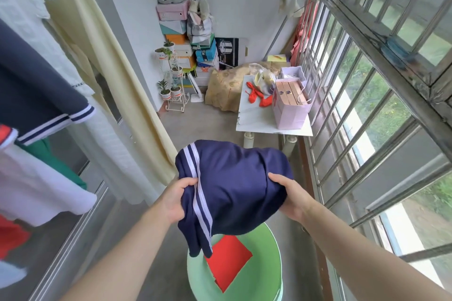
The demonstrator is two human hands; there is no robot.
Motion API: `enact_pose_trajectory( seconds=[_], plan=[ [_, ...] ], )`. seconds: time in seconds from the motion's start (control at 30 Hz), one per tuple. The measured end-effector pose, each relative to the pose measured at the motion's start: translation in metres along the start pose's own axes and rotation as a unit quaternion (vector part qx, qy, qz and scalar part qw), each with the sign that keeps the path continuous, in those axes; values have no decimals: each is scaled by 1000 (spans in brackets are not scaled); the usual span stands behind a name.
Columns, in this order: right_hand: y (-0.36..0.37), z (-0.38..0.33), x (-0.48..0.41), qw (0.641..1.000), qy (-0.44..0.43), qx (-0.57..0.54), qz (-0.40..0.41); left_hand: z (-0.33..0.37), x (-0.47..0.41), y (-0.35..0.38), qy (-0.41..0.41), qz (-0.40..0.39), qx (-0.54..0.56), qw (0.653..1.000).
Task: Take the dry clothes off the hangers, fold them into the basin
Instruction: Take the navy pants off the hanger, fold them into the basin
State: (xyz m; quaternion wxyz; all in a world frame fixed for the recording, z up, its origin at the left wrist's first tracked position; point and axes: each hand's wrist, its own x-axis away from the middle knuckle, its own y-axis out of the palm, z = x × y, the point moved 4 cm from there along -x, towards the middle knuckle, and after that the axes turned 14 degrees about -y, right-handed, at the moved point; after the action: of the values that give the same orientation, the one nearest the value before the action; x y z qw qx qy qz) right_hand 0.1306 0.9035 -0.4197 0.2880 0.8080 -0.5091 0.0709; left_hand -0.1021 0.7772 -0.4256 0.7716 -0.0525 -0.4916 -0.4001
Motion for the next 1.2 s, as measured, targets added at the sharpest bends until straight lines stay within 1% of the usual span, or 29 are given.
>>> enact_pose_trajectory(
  seconds=[0.1, 0.2, 0.3, 0.4, 0.43, 0.5, 0.57, 0.6, 0.67, 0.73, 0.77, 0.83, 0.93, 0.97, 1.07, 1.13, 1.2],
  plan=[
    [2, 1, -5, 998, -12, -7, 66, 0, 0, 2, 14, -5, -3, 1000],
    [2, -2, -7, 991, -29, 11, 133, 0, -3, -1, 77, 33, -30, 996],
    [1, -6, -8, 987, -29, 5, 155, -2, -5, -5, 126, 35, -69, 989],
    [-4, -5, -12, 985, -19, 2, 169, 2, -5, -8, 160, 16, -104, 982],
    [-5, -6, -12, 985, -21, 3, 170, 3, -5, -8, 172, 6, -136, 976],
    [-4, -9, -12, 987, -37, -4, 156, 2, 3, 0, 182, -5, -243, 953],
    [-1, -11, -11, 990, -39, 2, 137, -2, 11, 11, 170, -7, -359, 918],
    [0, -12, -10, 991, -34, 5, 130, -6, 12, 15, 160, -4, -399, 903],
    [0, -12, -11, 992, -37, 21, 118, -12, 8, 18, 153, 6, -436, 887],
    [0, -13, -12, 990, -41, 55, 121, -16, 3, 20, 145, 14, -449, 881],
    [-2, -14, -12, 988, -43, 74, 126, -17, 1, 20, 135, 14, -453, 881],
    [-4, -18, -12, 988, -44, 100, 107, -19, -2, 17, 106, 10, -432, 896],
    [-3, -25, -12, 994, -39, 104, 14, -16, -7, 6, 70, 16, -333, 940],
    [-3, -26, -13, 992, -42, 118, -14, -14, -8, 4, 63, 20, -313, 948],
    [1, -27, -12, 984, -32, 151, -94, -7, -5, 4, 60, 19, -300, 952],
    [3, -24, -10, 976, 3, 175, -126, -2, -6, 3, 54, 23, -296, 953],
    [4, -20, -12, 960, 13, 236, -147, 2, -6, 1, 40, 22, -290, 956]
  ],
)
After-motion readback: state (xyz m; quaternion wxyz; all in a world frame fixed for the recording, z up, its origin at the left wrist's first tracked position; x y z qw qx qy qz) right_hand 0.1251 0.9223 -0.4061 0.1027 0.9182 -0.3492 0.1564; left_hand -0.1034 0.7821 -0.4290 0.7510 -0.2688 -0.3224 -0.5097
